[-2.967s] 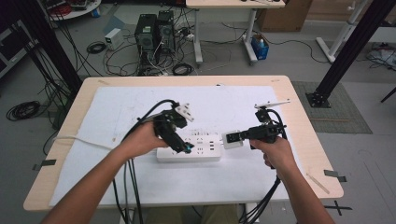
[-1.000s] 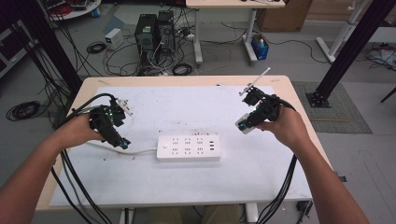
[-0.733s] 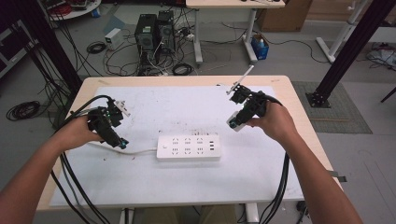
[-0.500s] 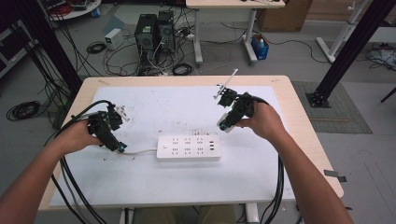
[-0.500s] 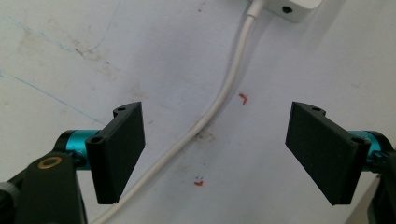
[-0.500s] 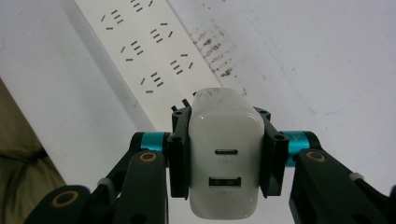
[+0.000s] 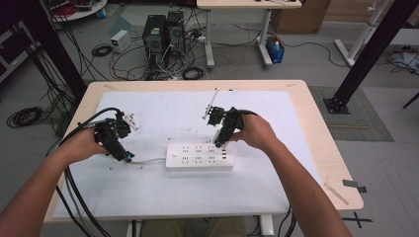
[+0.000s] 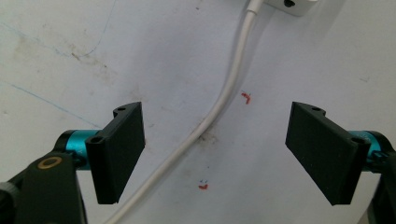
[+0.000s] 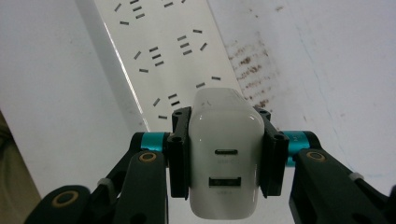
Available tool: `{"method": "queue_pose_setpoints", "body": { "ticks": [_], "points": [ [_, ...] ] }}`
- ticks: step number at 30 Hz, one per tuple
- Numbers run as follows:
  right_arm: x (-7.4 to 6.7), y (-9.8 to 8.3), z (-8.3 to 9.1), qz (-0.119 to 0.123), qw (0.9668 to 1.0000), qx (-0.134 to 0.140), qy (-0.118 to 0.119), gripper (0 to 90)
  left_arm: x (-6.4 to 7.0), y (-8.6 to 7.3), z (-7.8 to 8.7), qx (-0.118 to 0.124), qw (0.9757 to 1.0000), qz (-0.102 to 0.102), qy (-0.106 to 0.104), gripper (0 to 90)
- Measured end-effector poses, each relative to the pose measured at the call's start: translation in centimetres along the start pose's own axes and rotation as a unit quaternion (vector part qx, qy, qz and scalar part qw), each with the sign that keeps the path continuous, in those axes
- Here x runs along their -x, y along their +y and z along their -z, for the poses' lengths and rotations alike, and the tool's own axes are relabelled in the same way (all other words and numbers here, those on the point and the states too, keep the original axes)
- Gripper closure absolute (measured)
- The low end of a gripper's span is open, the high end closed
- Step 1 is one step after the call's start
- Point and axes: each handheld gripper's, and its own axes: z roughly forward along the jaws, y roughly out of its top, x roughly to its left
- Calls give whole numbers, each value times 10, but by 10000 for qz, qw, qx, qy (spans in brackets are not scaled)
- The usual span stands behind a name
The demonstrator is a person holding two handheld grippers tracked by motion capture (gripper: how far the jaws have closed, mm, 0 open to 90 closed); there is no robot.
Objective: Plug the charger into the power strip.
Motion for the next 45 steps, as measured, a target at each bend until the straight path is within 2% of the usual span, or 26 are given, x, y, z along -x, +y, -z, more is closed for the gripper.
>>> {"method": "queue_pose_setpoints", "body": {
  "ticks": [1,2,3,8,11,16,17,18,19,24,25,26,27,28,29,30,31,32,34,35,37,39,40,41,44,45],
  "points": [
    [0,4,-6,111,9999,-32,35,622,-1,0,0,7,10000,-6,-4,199],
    [0,4,-6,111,9999,-32,35,622,-1,0,0,7,10000,-6,-4,199],
    [0,7,-12,258,9996,-93,78,622,-2,-1,0,-16,10000,-35,3,199],
    [-2,15,-24,464,9986,-260,73,622,-3,-3,-4,-14,10000,-28,-38,199],
    [-3,18,-28,559,9978,-341,52,622,-1,-4,-7,40,9999,50,-78,199],
    [-5,26,-35,1175,9920,-453,90,622,-3,-8,-9,38,9999,92,-86,199],
    [-5,26,-35,1175,9920,-453,90,622,-4,-8,-10,52,9999,100,-94,199],
    [-8,29,-38,1506,9870,-541,123,623,-4,-9,-10,66,9999,131,-89,199],
    [-10,29,-40,1660,9842,-614,84,623,-4,-10,-10,78,9998,148,-96,199],
    [-13,29,-41,1717,9831,-635,-1,624,-2,-14,-9,80,9998,146,-92,199],
    [-14,29,-41,1684,9837,-636,-56,624,-2,-15,-8,70,9999,111,-98,199],
    [-15,31,-41,1539,9856,-700,-94,624,-2,-17,-8,78,9998,146,-107,199],
    [-18,33,-42,1507,9853,-785,-159,624,-2,-18,-8,43,9999,123,-83,199],
    [-22,35,-43,1547,9839,-859,-240,624,-1,-19,-9,76,9997,206,-102,199],
    [-24,37,-45,1719,9804,-904,-329,625,-1,-20,-8,76,9997,199,-87,199],
    [-27,38,-45,1716,9800,-927,-387,625,-1,-20,-8,95,9997,236,-74,199],
    [-28,37,-49,1852,9764,-1030,-428,625,-1,-21,-8,85,9996,251,-80,199],
    [-28,37,-49,1852,9764,-1030,-428,625,0,-21,-9,108,9995,275,-79,199],
    [-22,37,-48,1718,9795,-1022,-263,626,0,-21,-9,90,9996,264,-87,199],
    [-22,37,-48,1718,9795,-1022,-263,626,0,-21,-9,90,9996,264,-87,199],
    [-12,34,-47,1463,9854,-873,11,627,1,-20,-10,46,9997,209,-84,199],
    [-10,32,-47,1380,9876,-751,52,627,3,-17,-10,97,9998,198,-39,199],
    [-10,32,-47,1380,9876,-751,52,627,3,-17,-10,97,9998,198,-39,199],
    [-17,25,-47,1486,9871,-580,-148,626,5,-16,-9,224,9995,225,-42,199],
    [-21,25,-48,1649,9839,-622,-283,626,4,-15,-7,229,9996,188,7,199],
    [-22,26,-49,1694,9828,-658,-321,626,5,-15,-7,286,9993,253,24,199]
  ]
}}
